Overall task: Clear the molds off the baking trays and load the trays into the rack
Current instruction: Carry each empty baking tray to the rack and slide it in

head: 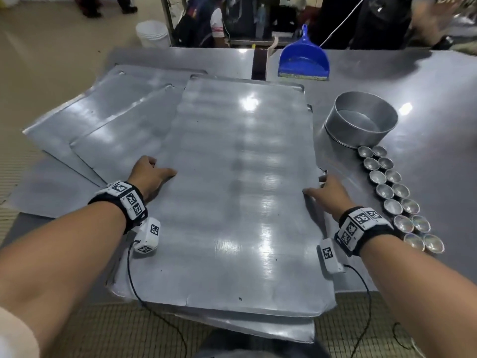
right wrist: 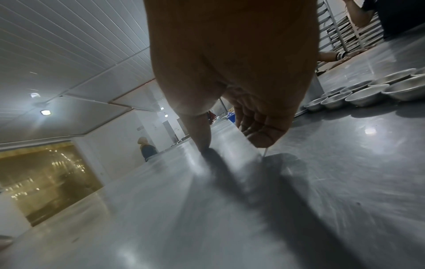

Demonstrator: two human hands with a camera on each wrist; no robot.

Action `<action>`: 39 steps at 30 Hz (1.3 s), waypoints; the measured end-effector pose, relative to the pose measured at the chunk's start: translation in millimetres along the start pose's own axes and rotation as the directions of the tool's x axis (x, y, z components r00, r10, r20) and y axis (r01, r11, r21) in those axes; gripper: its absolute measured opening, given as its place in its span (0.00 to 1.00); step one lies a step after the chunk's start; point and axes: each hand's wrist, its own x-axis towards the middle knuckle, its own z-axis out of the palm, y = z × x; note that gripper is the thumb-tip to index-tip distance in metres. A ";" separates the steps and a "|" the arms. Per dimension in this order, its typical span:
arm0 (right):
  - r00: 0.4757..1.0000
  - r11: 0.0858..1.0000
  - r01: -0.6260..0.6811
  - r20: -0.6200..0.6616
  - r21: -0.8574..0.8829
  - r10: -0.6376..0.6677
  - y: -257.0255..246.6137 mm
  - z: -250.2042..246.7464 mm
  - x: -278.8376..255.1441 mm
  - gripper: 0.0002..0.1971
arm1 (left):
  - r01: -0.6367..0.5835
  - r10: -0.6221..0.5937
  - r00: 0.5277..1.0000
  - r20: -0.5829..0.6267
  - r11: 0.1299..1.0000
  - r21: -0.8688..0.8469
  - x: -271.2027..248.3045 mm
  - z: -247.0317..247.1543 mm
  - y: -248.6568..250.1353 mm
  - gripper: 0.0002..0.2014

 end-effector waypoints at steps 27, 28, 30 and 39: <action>0.999 0.971 -0.046 0.005 -0.233 0.049 -22.9 16.4 8.1 0.26 | -0.151 0.049 0.971 0.234 0.885 0.441 72.6 0.3 23.7 0.30; 0.999 0.971 -0.046 0.002 -0.233 0.047 -23.7 18.2 7.0 0.28 | -0.166 0.063 0.972 0.226 0.866 0.472 71.6 -0.5 22.9 0.27; 0.999 0.977 -0.051 -0.025 -0.205 0.047 -23.8 20.7 3.6 0.28 | -0.181 0.072 0.973 0.219 0.828 0.530 69.1 -1.5 17.3 0.24; 0.997 0.957 -0.062 -0.059 -0.282 0.047 -14.0 23.5 -5.8 0.16 | -0.106 0.019 0.977 0.212 0.907 0.407 63.3 -7.1 0.0 0.20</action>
